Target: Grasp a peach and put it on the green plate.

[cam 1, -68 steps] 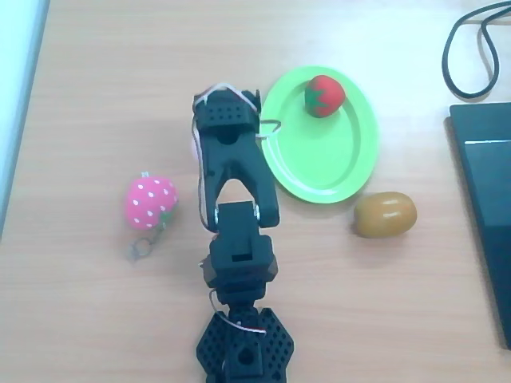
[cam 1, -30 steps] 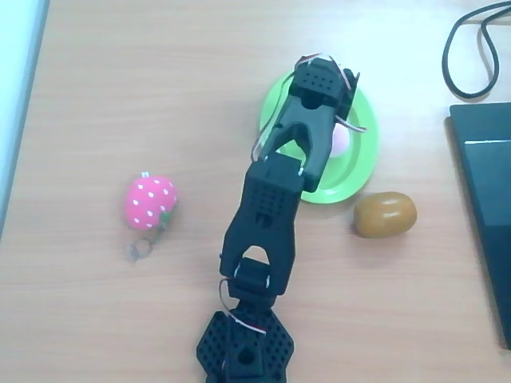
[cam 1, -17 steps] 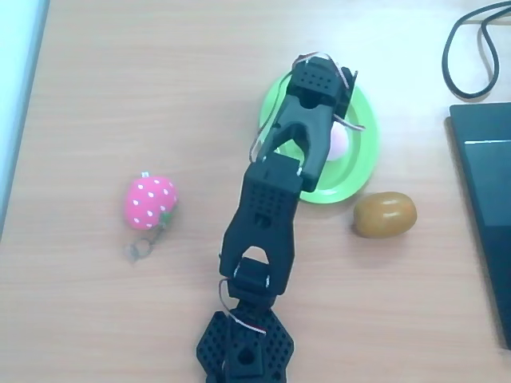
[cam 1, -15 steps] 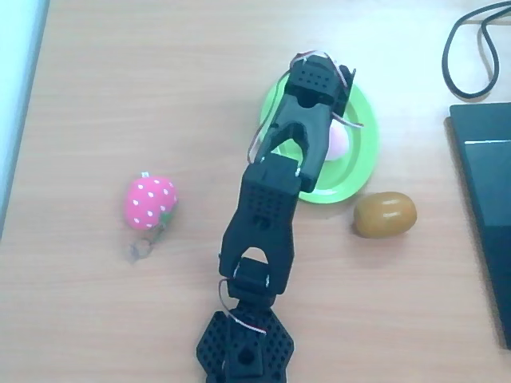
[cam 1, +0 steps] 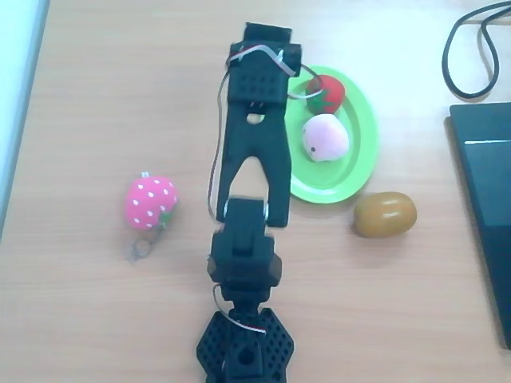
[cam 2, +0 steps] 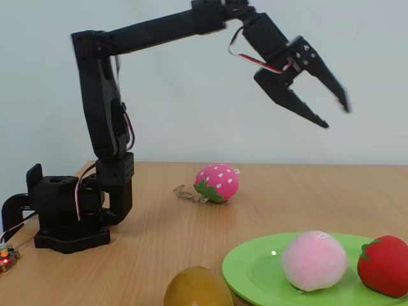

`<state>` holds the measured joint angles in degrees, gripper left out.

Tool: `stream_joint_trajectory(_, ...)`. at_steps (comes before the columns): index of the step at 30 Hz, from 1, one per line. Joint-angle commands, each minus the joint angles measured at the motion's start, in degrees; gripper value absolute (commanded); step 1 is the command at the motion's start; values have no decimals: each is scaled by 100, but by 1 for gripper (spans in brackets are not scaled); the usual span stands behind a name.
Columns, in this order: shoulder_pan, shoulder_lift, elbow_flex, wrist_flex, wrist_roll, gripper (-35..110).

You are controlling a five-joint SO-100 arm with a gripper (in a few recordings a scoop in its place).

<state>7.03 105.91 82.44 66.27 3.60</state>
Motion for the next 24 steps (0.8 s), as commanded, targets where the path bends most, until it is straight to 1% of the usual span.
stream_joint_trajectory(1,-237,1116,1257,-659,18,-8)
stream_joint_trajectory(5,-510,2136,3015,-1529,299,-8)
stream_joint_trajectory(9,-861,3428,5265,-3076,-88,-8)
stream_joint_trajectory(11,-1037,4148,6311,-3604,-255,-8)
stream_joint_trajectory(18,-1389,6557,8868,-3735,-448,-8)
stream_joint_trajectory(24,-1371,7427,9809,-3674,-598,-8)
